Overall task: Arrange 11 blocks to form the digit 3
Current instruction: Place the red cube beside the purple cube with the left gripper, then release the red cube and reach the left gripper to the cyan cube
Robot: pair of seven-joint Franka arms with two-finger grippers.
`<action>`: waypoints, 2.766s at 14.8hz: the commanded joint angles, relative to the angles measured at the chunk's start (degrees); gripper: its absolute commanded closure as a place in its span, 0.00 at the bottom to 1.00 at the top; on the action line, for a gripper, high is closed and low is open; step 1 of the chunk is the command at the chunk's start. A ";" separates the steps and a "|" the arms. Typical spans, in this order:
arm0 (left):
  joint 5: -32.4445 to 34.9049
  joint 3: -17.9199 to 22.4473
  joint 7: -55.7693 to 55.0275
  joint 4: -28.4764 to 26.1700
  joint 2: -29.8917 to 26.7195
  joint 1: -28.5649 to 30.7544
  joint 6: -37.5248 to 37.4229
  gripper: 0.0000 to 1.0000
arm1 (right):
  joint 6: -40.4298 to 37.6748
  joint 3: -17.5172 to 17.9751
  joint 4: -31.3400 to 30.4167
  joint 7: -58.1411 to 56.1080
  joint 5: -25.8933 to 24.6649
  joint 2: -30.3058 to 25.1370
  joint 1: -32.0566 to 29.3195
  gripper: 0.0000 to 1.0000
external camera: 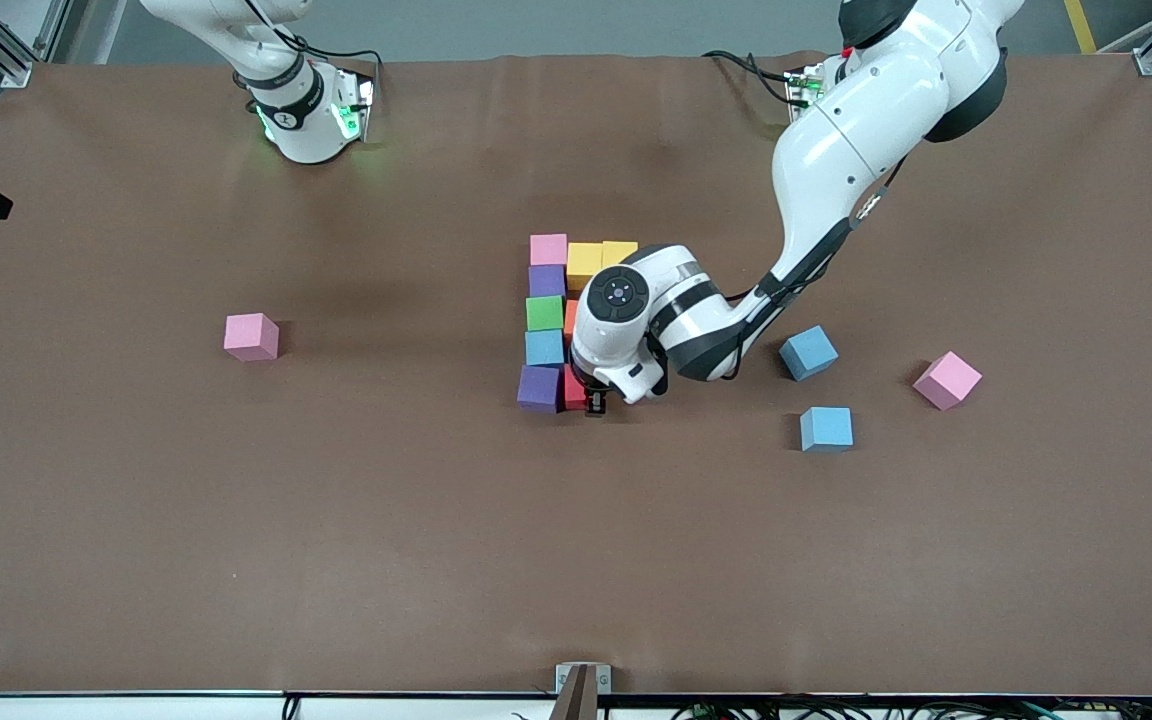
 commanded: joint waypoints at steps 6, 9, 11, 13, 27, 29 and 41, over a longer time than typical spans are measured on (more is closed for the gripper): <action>0.95 2.11 -0.08 0.09 -0.07 -2.16 -0.40 0.41 | -0.86 1.23 6.18 -0.55 -0.22 5.27 -0.07 0.00; 0.95 2.11 0.01 0.09 -0.07 -2.16 -0.40 0.00 | -0.69 1.15 6.18 -0.63 -0.31 5.28 0.28 0.00; 1.04 2.11 -0.08 0.18 -0.68 -2.16 -0.40 0.00 | -0.42 1.23 6.18 -0.55 -0.22 5.28 0.36 0.00; 0.87 1.94 -0.17 0.27 -1.30 -2.07 -0.48 0.00 | -0.42 1.23 6.18 -0.55 -0.22 5.28 0.63 0.00; 1.04 -14.66 8.61 0.18 -7.27 15.75 -12.17 0.00 | -0.25 1.23 6.18 -0.37 -0.13 5.28 0.72 0.00; 1.13 -15.46 14.13 0.18 -7.54 19.53 -13.31 0.00 | -0.33 1.23 6.18 -0.37 -0.13 5.19 0.72 0.00; 1.66 -15.81 49.19 -10.07 -11.91 38.07 -19.82 0.04 | -0.16 1.23 6.18 -0.46 -0.22 5.28 0.72 0.00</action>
